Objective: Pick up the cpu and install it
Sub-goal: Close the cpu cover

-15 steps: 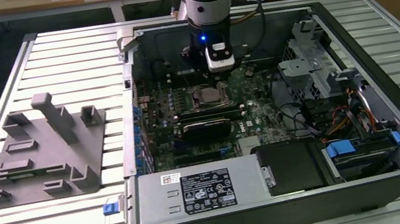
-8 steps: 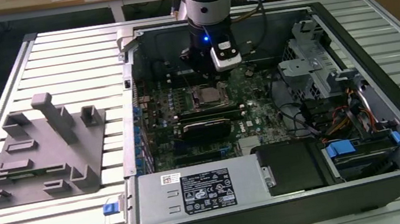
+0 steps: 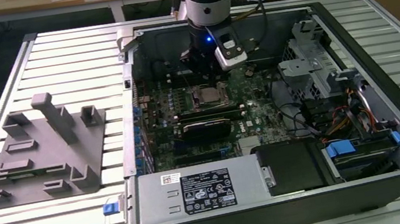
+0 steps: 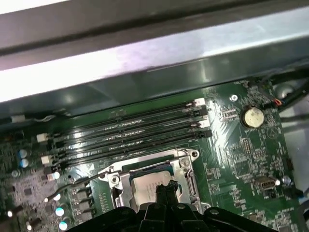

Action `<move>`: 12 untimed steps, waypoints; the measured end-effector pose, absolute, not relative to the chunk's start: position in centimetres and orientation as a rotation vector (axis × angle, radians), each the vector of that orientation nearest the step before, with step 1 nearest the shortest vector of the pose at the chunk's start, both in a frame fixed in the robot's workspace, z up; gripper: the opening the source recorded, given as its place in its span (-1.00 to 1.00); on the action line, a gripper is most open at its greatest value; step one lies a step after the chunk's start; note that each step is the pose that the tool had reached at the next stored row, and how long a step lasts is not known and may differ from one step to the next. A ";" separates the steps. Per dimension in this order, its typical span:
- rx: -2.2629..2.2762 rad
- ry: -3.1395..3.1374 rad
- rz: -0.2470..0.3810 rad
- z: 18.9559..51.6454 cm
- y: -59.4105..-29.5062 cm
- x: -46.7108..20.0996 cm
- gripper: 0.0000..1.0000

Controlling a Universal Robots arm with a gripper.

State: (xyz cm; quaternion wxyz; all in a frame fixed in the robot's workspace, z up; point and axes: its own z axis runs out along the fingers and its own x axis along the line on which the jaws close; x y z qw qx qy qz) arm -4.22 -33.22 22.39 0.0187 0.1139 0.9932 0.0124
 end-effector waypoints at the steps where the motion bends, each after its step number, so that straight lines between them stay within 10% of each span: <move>1: 0.336 3.086 0.038 22.4 -33.2 -4.2 -0.79; 12: 0.302 3.090 0.038 22.3 -33.8 -4.8 -0.79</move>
